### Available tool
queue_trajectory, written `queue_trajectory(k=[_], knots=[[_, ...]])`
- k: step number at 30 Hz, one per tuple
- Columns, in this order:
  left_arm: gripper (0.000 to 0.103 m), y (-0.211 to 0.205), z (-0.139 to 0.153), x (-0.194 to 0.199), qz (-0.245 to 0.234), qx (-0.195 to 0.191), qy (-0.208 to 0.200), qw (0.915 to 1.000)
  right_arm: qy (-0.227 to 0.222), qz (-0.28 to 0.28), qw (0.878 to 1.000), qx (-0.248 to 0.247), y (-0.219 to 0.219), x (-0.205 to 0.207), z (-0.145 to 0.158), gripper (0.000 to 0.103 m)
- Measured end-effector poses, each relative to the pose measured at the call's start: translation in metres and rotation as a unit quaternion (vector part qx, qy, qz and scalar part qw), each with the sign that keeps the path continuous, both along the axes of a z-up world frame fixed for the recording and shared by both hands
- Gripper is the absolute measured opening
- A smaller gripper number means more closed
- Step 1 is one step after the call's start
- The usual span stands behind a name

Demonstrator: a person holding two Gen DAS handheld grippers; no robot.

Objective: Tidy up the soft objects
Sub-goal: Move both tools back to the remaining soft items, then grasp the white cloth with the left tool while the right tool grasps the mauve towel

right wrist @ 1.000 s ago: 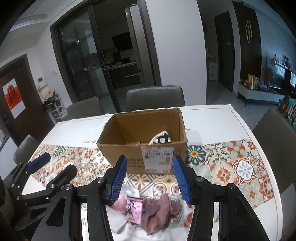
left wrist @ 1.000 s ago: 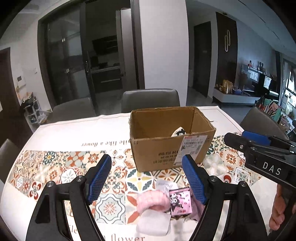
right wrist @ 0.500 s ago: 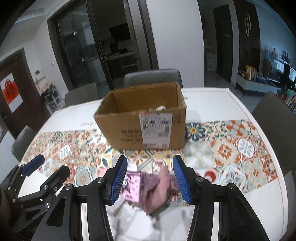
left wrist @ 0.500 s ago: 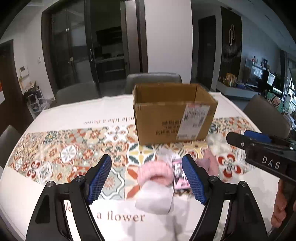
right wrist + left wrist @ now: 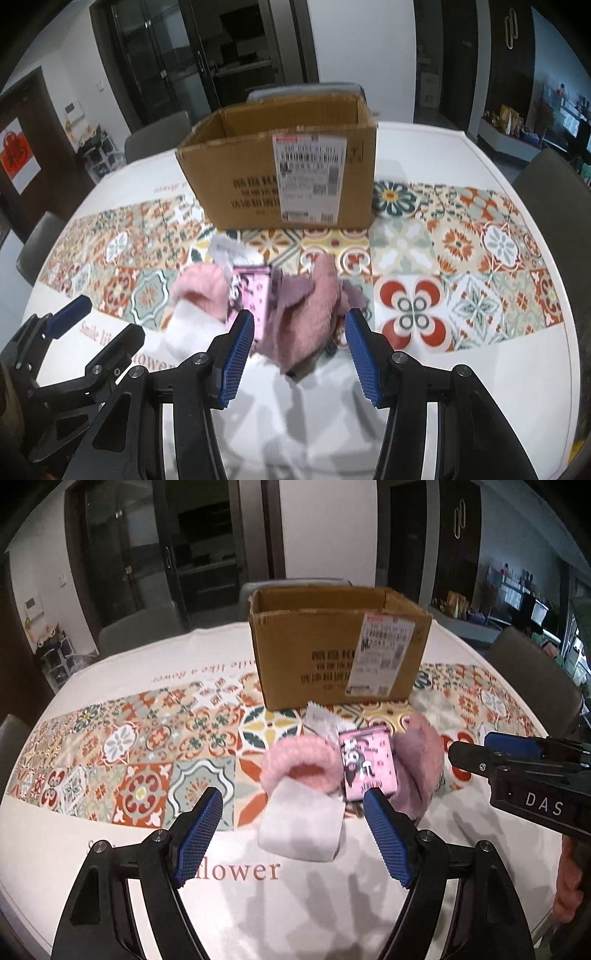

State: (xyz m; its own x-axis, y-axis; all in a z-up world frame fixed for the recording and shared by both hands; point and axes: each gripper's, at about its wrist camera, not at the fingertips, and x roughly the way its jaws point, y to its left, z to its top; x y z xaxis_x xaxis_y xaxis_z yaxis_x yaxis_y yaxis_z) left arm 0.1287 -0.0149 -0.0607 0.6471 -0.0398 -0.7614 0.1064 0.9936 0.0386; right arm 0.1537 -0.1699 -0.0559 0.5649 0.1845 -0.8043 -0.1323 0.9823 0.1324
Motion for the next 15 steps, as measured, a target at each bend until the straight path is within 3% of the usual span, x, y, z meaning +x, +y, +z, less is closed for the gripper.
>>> queue_trajectory(k=[15], knots=[[0.078,0.002,-0.046,0.014,-0.003,-0.004,0.078,0.9969,0.091,0.024,0.996,0.004,0.007,0.012,-0.048,0.053]])
